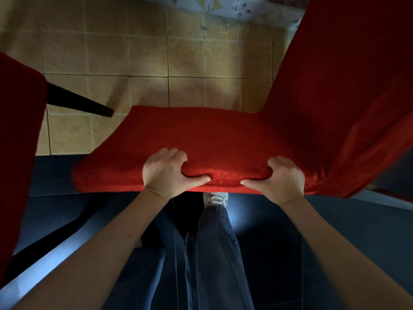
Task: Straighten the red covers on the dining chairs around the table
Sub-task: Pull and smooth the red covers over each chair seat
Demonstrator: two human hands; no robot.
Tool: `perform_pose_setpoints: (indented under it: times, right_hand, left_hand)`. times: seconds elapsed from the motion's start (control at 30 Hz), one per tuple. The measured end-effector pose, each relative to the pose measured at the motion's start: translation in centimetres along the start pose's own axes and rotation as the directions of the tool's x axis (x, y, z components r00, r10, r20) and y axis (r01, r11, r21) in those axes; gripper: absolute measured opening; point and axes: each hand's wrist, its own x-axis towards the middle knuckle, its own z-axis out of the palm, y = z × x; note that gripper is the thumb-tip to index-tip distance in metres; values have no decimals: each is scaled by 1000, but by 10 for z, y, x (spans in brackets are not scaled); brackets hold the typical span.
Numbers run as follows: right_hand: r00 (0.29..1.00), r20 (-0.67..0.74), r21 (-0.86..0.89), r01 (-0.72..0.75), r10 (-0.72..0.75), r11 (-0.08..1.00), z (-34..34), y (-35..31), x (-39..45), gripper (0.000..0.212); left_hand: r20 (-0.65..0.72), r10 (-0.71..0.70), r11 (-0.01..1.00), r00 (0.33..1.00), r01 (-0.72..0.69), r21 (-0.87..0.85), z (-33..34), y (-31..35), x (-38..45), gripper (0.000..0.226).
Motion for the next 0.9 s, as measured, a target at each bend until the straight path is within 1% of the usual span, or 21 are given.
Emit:
perform_pose_setpoints:
  times: [0.23, 0.33, 0.4, 0.47, 0.53, 0.63, 0.7, 0.77, 0.9]
  right_hand:
    - [999, 35, 10, -31, 31, 999, 2, -24, -3, 72]
    - [998, 18, 52, -68, 67, 996, 7, -47, -9, 72]
    - [993, 40, 101, -114, 111, 988, 5, -64, -13, 73]
    - [984, 77, 123, -170, 162, 978, 2, -74, -18, 72]
    - [973, 100, 138, -222, 210, 965, 1, -75, -22, 72]
    - [960, 107, 152, -274, 259, 950, -3, -70, -24, 68]
    - [956, 127, 157, -281, 263, 947, -4, -68, -28, 66]
    - [953, 162, 147, -278, 255, 949, -1, -67, -35, 67]
    - [957, 164, 140, -263, 239, 955, 5, -67, -44, 71]
  left_hand:
    - [43, -11, 1000, 999, 10, 5, -14, -21, -5, 69]
    - [103, -6, 999, 995, 0, 54, -32, -41, 4, 72]
    - [215, -26, 995, 976, 5, 95, -46, -51, 15, 76]
    - [385, -55, 992, 921, 6, 129, -54, -56, 27, 82]
    - [444, -45, 991, 895, -15, 132, -56, -54, 35, 88]
    - [465, -16, 986, 885, -64, 155, -57, -45, 44, 96]
    - [490, -22, 983, 872, -70, 168, -57, -42, 40, 100]
    - [493, -40, 983, 869, -55, 178, -59, -42, 29, 99]
    - [494, -62, 982, 868, -35, 184, -59, -45, 13, 93]
